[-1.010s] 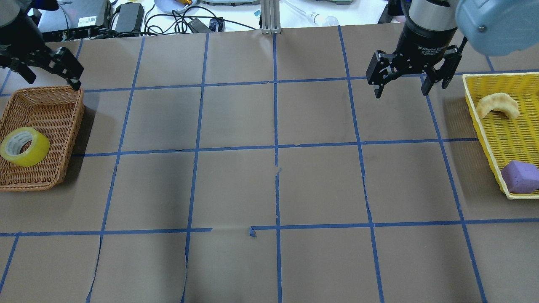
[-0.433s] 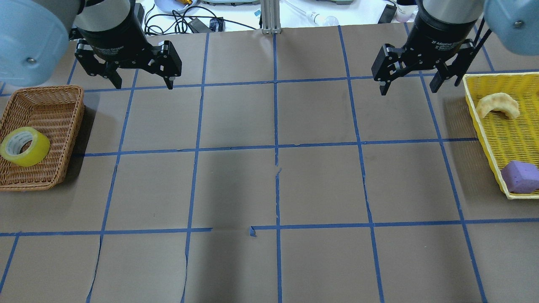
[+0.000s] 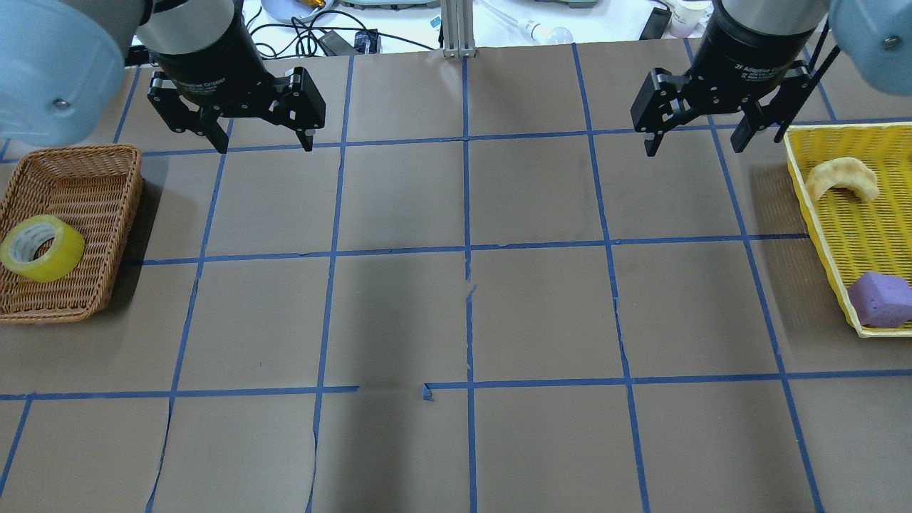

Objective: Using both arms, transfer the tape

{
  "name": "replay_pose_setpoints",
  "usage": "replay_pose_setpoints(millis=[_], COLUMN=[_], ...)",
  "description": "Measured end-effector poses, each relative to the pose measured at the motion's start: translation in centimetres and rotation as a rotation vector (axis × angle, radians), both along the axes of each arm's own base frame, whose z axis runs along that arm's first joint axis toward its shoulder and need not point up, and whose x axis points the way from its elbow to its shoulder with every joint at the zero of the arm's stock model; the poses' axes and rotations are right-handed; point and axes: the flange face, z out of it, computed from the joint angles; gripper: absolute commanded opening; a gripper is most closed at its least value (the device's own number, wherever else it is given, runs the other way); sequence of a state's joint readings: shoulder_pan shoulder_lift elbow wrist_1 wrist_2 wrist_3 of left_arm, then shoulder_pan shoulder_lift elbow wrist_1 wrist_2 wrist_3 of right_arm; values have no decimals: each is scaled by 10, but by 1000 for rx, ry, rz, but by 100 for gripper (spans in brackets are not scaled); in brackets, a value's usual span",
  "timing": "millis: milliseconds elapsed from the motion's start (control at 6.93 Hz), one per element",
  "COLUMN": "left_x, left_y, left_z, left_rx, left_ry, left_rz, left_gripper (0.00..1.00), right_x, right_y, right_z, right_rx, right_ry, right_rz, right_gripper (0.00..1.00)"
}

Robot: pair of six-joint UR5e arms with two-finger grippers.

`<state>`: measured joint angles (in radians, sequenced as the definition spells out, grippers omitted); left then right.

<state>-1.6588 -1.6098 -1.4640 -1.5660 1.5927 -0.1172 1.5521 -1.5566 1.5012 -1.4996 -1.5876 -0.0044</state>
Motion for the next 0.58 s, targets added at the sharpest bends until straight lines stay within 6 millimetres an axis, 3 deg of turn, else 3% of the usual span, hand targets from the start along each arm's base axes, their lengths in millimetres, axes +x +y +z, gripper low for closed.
replay_pose_setpoints(millis=[577], left_x=[20], left_y=[-12], left_z=[-10], left_rx=[17], left_ry=[-12], left_rz=[8], left_gripper=[100], right_x=[0], right_y=[5], right_z=[1], right_rx=[-1], right_ry=[4], right_rz=[3], right_gripper=[100])
